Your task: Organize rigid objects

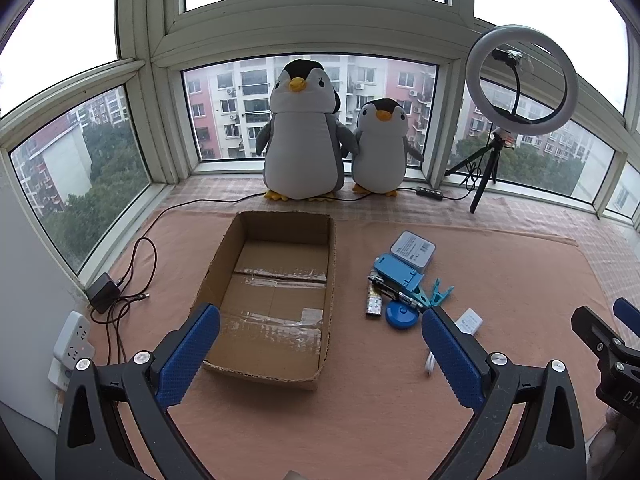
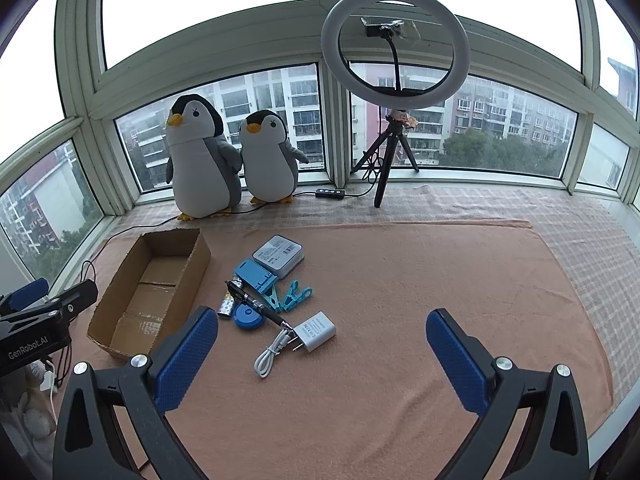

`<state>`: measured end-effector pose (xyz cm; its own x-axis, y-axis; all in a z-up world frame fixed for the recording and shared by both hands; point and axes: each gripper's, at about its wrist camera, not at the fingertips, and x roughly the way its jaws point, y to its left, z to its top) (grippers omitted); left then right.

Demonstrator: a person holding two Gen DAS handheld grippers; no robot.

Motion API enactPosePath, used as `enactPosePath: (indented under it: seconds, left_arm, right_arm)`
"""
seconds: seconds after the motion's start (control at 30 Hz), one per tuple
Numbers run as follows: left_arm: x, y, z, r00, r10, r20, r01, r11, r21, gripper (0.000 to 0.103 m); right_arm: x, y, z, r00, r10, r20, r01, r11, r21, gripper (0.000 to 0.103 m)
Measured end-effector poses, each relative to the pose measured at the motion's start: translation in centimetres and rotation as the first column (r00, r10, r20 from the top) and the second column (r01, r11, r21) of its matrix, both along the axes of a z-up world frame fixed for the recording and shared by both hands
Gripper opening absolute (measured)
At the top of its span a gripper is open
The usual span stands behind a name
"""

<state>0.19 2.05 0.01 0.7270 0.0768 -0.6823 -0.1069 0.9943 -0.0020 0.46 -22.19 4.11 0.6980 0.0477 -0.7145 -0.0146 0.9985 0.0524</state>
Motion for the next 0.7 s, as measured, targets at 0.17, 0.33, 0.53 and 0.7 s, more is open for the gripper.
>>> enactPosePath:
  seconds: [0.17,0.33,0.53,0.7]
  left_arm:
    - [-0.01,-0.06,-0.01,1.000,0.001,0.000,-0.001,1.000,0.001,0.102]
    - [-0.03,-0.15,-0.02,1.000,0.000,-0.001,0.000,1.000,0.000,0.102]
    - [-0.01,-0.23,-0.01,1.000,-0.002,-0.001,0.002,1.000,0.001,0.102]
    - [0.04,-0.34,0.01,1.000,-0.004,-0.003,0.004,1.000,0.001,0.102]
  right_arm:
    - [-0.06,0.05,0.01,1.000,0.001,0.001,-0.001,1.000,0.000,0.103]
    - [-0.06,0.04,0.01,1.000,0.001,0.001,-0.001,1.000,-0.001,0.103]
    - [-0.08,0.08,-0.02,1.000,0.000,0.001,0.000,1.000,-0.001,0.103]
    - [-0.08,0.05,-0.02,1.000,0.000,0.002,0.000,1.000,-0.001,0.103]
